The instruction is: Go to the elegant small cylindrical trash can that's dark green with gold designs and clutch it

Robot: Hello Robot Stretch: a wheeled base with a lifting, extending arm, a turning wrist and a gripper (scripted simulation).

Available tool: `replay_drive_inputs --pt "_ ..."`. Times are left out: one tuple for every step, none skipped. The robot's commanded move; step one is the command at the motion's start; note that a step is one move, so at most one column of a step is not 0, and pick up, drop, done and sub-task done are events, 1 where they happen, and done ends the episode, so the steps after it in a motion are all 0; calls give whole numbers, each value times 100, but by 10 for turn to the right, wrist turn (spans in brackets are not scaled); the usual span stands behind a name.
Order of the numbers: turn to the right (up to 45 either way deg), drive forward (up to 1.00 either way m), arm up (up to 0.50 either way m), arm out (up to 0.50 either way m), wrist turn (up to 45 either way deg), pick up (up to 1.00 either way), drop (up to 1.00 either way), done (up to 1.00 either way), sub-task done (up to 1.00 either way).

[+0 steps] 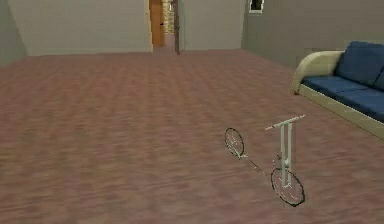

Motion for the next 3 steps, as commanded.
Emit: replay_drive_inputs --pt "0 20 0 0 0 0 0 0 0" --pt "-60 0 0 0 0 0 0 0 0" --pt "0 100 0 0 0 0 0 0 0"
